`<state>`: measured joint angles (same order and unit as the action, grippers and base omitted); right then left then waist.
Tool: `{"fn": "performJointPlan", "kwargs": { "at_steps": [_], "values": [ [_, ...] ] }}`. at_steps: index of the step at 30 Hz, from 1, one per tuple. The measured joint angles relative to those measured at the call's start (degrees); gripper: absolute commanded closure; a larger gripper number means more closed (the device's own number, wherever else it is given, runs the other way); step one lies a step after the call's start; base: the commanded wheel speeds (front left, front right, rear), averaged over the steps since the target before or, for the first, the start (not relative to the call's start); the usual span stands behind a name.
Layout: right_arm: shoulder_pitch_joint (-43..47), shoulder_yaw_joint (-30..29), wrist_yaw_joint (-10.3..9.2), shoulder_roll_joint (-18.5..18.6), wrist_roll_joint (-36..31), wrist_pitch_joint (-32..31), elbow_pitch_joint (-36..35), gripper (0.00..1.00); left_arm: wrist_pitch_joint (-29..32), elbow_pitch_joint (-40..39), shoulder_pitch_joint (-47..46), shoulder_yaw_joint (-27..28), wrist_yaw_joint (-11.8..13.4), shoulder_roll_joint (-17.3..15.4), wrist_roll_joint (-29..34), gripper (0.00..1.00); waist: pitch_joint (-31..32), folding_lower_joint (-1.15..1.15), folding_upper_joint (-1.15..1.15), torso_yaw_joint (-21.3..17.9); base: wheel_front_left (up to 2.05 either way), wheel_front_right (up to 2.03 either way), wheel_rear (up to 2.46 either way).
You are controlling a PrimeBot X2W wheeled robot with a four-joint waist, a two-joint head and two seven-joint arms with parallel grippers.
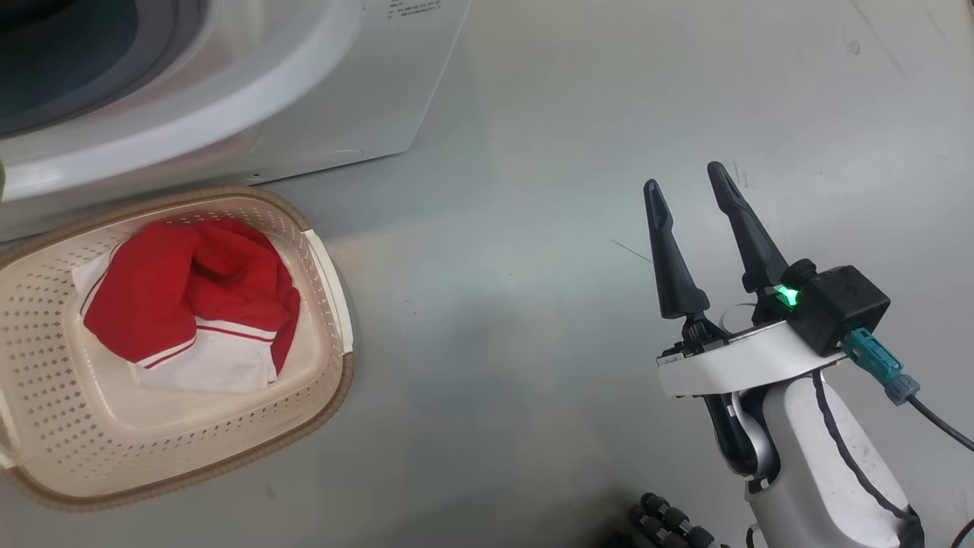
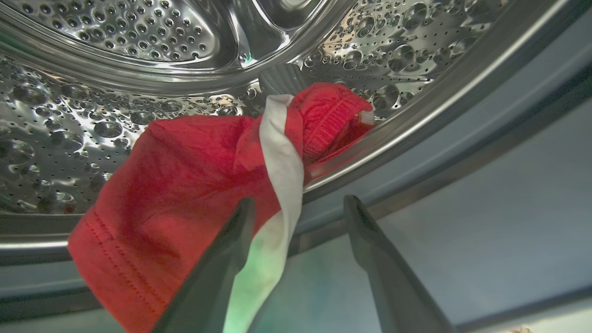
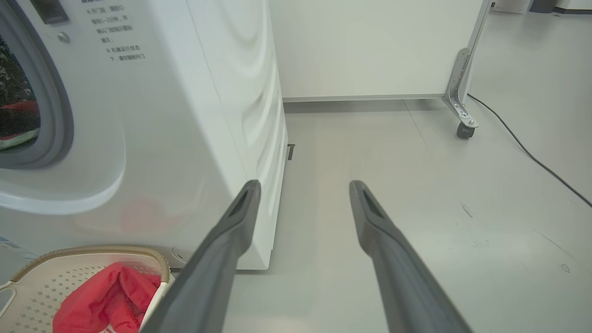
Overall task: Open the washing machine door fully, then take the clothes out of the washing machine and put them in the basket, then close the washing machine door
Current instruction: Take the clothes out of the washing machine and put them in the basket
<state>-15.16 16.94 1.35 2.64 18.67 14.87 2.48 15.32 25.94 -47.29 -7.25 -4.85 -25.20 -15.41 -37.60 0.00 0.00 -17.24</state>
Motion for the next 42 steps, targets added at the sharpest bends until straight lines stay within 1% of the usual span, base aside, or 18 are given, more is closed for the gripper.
{"fn": "performJointPlan", "kwargs": {
  "at_steps": [8,9,16,17,18,19,31,33,35,42],
  "values": [
    [-0.7,0.3,-0.68,0.0,0.5,0.0,0.0,0.00,1.1,3.9,-3.6,0.0,0.4,-0.1,0.2,0.00,-1.3,0.00,0.00,-0.8,0.00,0.00,0.00],
    [-0.8,0.4,-0.99,0.0,0.5,0.0,0.0,0.00,1.2,4.4,-4.0,0.0,0.4,-0.1,0.2,0.00,-1.4,0.00,0.00,-0.8,0.00,0.00,0.00],
    [-1.0,0.5,-1.09,0.0,0.6,0.0,0.0,0.00,1.4,7.4,-6.7,0.8,0.6,0.2,-0.1,0.00,-2.0,0.00,0.00,-1.1,0.00,0.00,0.00],
    [-1.1,0.5,-1.10,0.0,0.6,0.0,0.0,0.00,1.6,7.9,-7.1,1.0,0.6,0.4,-0.4,0.13,-2.1,0.00,0.00,-1.1,0.00,0.00,0.00],
    [-1.3,0.5,-1.11,0.0,0.6,0.0,0.0,0.00,1.6,8.3,-7.4,1.1,0.6,0.5,-0.5,0.62,-2.2,0.00,0.00,-1.1,0.00,0.00,0.00],
    [-1.4,0.6,-1.41,0.0,0.6,0.0,0.0,0.00,1.6,8.6,-7.7,1.2,0.6,0.6,-0.5,1.00,-2.3,0.00,0.00,-1.1,0.00,0.00,0.00],
    [-2.4,0.6,-1.59,0.0,0.5,0.0,-0.6,0.00,0.1,12.1,-10.3,1.2,0.6,1.2,-1.1,1.00,-2.4,0.00,0.00,-0.9,0.00,0.00,0.00],
    [-2.4,0.6,-1.62,0.0,0.5,0.0,-0.5,0.00,-1.1,12.6,-10.3,1.0,0.5,1.5,-1.1,1.00,-2.2,0.00,0.00,-0.7,0.00,0.00,0.00],
    [-2.5,0.5,-2.03,0.0,0.5,0.0,-0.4,0.00,-2.2,13.1,-10.3,0.6,0.4,2.2,-1.1,1.00,-1.9,0.00,0.00,-0.6,0.00,0.00,0.00],
    [-2.5,-0.3,-2.04,0.0,0.4,0.0,0.2,0.00,-6.9,14.2,-10.2,-0.1,-0.2,4.0,-1.1,1.00,0.1,0.00,0.00,0.2,0.00,0.00,0.00]
  ]
}}
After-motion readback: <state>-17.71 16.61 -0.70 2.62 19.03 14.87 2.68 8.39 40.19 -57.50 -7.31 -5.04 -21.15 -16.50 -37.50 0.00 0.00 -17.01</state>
